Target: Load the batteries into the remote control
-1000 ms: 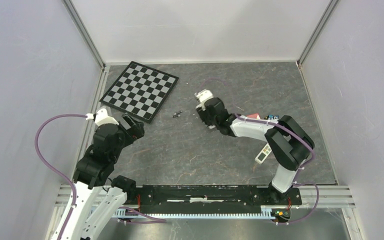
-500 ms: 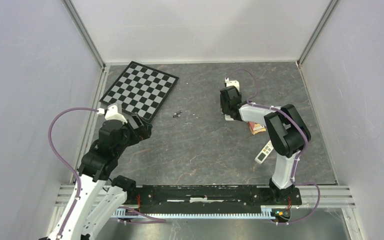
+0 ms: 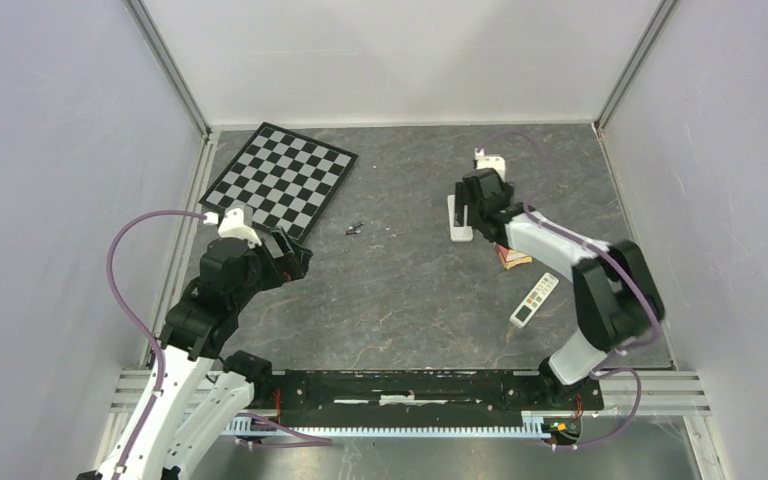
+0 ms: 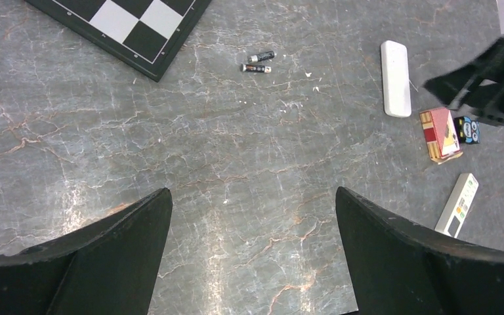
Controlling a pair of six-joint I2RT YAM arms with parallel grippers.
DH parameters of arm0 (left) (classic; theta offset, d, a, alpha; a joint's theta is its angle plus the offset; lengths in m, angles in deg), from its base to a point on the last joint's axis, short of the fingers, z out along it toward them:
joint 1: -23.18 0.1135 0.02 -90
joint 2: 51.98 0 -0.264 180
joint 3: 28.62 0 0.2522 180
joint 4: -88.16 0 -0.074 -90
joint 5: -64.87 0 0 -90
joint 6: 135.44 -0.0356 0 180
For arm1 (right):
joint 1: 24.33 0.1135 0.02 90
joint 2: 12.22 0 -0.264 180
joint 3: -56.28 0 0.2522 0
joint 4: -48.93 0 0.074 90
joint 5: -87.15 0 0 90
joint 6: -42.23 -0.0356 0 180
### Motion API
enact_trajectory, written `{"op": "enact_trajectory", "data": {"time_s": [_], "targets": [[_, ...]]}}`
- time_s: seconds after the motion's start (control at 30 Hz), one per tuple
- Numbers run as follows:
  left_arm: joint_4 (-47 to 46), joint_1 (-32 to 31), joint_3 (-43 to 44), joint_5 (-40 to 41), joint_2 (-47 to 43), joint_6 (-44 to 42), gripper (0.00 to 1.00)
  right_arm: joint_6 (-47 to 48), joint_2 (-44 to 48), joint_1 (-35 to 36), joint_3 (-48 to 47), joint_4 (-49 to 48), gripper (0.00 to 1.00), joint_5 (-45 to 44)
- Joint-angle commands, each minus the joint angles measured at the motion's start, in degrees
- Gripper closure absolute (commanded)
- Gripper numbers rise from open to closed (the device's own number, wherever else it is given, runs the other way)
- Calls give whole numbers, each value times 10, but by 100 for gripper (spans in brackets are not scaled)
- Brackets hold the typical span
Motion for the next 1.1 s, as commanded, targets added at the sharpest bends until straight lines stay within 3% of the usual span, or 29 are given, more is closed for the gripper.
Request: {"op": "enact_trajectory", "data": {"time_s": [0.0, 0.33, 0.53, 0.67, 0.77, 0.97, 1.07], "targets": [[-27, 4, -4, -28, -6, -44, 0, -53, 112, -35, 64, 87, 17, -66], [-33, 4, -28, -71, -17, -35, 0, -221, 319, -128, 260, 183, 16, -107], [-46, 4, -38, -82, -15, -24, 0, -244, 307, -167, 313, 162, 15, -39], [-50, 4, -39, -85, -9, -20, 0, -254, 277, -177, 326, 140, 21, -16], [-50, 3, -38, -88, -6, -18, 0, -260, 268, -179, 331, 128, 30, -9], [-59, 4, -44, -109, -5, -9, 0, -267, 298, -178, 337, 116, 76, -2], [-87, 4, -52, -155, -3, -1, 0, -258, 329, -178, 327, 118, 88, 24]]}}
